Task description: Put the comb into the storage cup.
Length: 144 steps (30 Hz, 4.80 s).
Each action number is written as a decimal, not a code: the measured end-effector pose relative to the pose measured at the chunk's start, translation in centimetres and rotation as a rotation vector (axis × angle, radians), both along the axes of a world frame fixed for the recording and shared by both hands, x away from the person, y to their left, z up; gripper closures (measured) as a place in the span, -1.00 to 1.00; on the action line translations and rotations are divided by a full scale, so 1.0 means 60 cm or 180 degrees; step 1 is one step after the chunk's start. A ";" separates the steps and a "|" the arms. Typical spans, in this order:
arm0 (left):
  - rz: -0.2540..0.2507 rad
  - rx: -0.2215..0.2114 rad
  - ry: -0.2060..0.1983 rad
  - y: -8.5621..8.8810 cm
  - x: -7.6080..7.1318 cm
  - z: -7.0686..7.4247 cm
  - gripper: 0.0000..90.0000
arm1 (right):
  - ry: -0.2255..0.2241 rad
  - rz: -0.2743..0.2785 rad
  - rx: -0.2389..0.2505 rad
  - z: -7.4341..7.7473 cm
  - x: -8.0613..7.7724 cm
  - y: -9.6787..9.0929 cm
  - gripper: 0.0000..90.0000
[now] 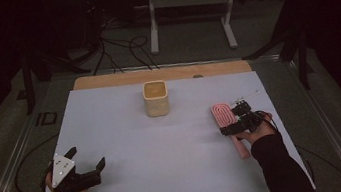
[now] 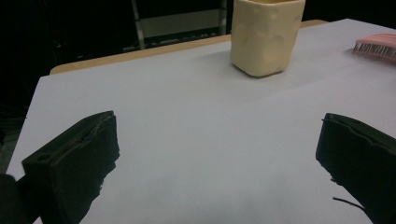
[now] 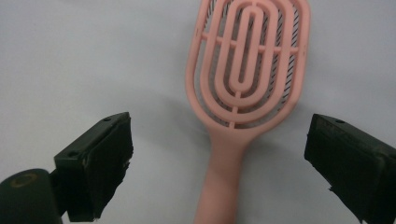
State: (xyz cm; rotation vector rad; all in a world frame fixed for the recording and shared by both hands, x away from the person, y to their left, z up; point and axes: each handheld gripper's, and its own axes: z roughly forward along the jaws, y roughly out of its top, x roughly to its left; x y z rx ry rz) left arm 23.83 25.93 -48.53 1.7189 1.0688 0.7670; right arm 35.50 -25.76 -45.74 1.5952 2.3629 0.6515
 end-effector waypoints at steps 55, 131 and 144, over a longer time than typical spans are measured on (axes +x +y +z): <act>0.0021 -0.0006 0.0007 0.003 0.000 -0.001 -1.00 | 0.0626 0.0100 -0.0459 -0.054 0.036 -0.002 0.21; 0.0036 0.0041 0.0077 0.002 0.003 -0.003 -1.00 | 0.0395 0.0469 -0.0407 -0.032 0.020 0.005 0.55; 0.0033 0.0047 0.0085 0.001 0.003 -0.004 -1.00 | 0.0070 0.0440 -0.0101 -0.014 -0.004 0.016 0.56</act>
